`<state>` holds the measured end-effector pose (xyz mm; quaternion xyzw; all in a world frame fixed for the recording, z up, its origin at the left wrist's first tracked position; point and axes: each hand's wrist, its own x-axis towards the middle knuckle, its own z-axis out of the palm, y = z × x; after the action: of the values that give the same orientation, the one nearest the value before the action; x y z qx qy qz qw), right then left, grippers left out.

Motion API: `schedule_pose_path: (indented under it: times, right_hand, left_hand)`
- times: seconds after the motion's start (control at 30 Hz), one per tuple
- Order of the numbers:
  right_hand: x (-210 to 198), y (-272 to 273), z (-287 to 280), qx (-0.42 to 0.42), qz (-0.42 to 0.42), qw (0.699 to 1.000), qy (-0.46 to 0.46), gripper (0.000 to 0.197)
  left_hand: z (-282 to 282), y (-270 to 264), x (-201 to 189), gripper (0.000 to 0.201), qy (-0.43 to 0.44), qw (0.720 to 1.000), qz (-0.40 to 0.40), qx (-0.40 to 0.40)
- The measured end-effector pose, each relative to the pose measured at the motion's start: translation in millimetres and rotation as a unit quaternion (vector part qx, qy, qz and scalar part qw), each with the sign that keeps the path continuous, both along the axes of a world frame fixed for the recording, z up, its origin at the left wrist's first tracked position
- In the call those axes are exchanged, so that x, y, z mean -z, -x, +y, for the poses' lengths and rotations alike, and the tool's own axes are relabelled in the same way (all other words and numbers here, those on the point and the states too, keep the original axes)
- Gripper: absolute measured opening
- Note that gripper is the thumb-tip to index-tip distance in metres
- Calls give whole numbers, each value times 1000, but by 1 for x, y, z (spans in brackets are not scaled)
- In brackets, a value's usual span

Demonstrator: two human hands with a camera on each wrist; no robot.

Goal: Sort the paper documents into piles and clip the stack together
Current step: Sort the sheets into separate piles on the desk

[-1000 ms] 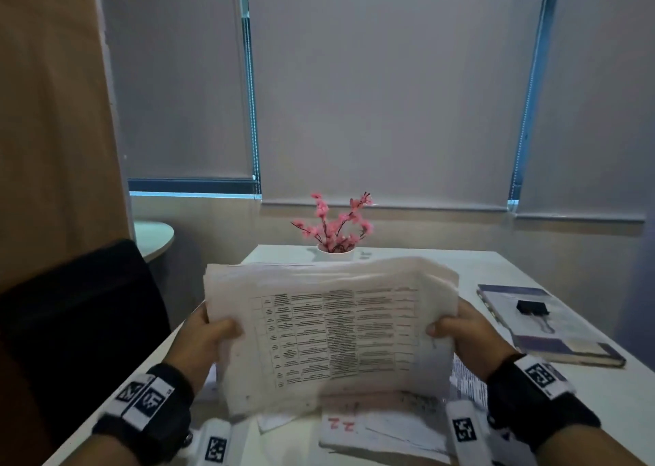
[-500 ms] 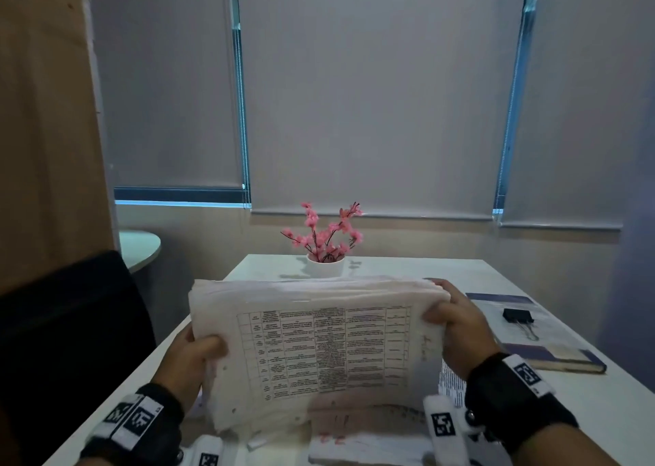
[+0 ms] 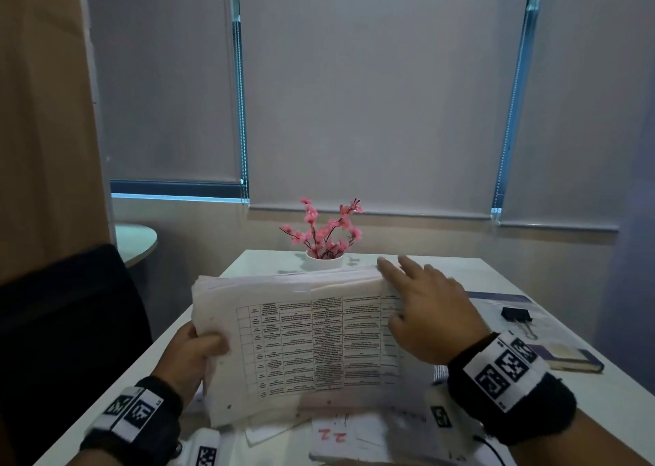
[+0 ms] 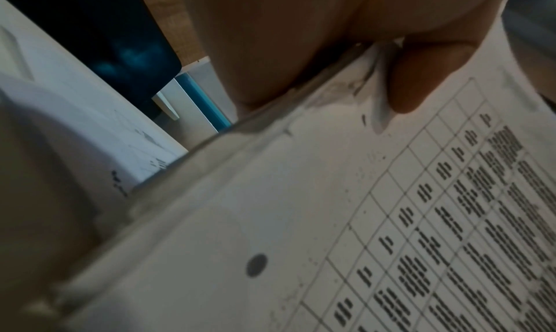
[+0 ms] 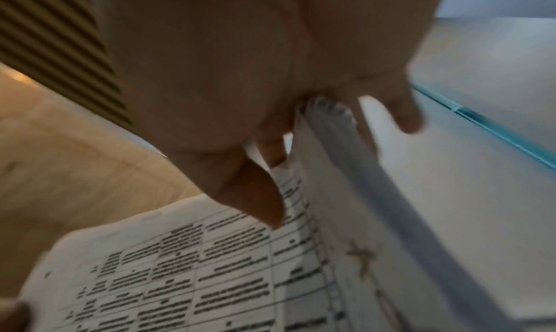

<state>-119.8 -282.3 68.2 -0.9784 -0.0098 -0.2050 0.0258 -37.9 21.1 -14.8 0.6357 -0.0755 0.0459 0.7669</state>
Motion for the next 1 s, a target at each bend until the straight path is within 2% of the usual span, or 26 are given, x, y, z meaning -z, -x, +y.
schedule_pose_path:
  times: [0.03,0.1,0.17,0.2,0.27,0.3,0.33,0.4,0.47,0.53,0.57,0.67,0.73,0.8,0.87,0.9,0.97,1.0]
  right_hand:
    - [-3,0,1,8,9,1000,-15,76]
    - [-6,0,-4,-25,-55,989,-135,75]
    - [2,-7,-16,-58,-102,944,-308,76]
    - [11,-12,-23,-63,-96,903,-414,75]
    - [33,-22,-30,-76,-67,788,-607,64]
    - [46,-27,-32,-77,-56,744,-661,54]
    - [55,-30,-31,-70,-50,718,-691,41]
    - [63,-31,-25,-53,-40,718,-693,24]
    - [62,-33,-24,-64,-61,728,-680,20]
    - [56,-34,-27,-89,-89,722,-680,25]
    - [55,-33,-30,-101,-94,726,-674,28]
    - [70,-32,-37,-114,-15,755,-645,38]
    - [82,-34,-39,-101,35,778,-619,40]
    - [85,-35,-38,-93,21,791,-604,34]
    - [80,-35,-35,-92,-7,800,-593,33]
    - [76,-34,-33,-98,-17,805,-585,32]
    - [69,-32,-27,-117,-30,817,-564,30]
    - [66,-30,-24,-126,-35,822,-555,28]
  left_hand:
    - [0,1,0,43,-2,1000,1,1]
    - [-1,0,-1,42,-3,1000,4,-7]
    - [-1,-3,1,32,-2,999,15,-32]
    - [0,-5,3,25,-4,998,26,-52]
    - [0,-9,6,25,-13,996,44,-82]
    - [-1,-9,5,25,-14,994,51,-91]
    - [-3,-8,4,24,-16,994,53,-95]
    - [-8,-3,-4,20,-3,994,38,-103]
    - [-10,2,-15,13,35,995,7,-91]
    - [-8,1,-17,31,68,995,-10,-68]
    - [-7,0,-16,34,67,996,-6,-62]
    - [-8,3,-7,12,5,997,38,-66]
    - [-7,0,-2,21,-42,994,73,-65]
    - [-2,-6,-9,23,-107,989,65,-75]
    - [4,-8,-29,62,-197,973,18,-120]
    - [5,-3,-44,80,-246,956,-16,-158]
    - [-2,16,-76,97,-337,911,-112,-211]
    - [-10,27,-90,100,-395,883,-158,-198]
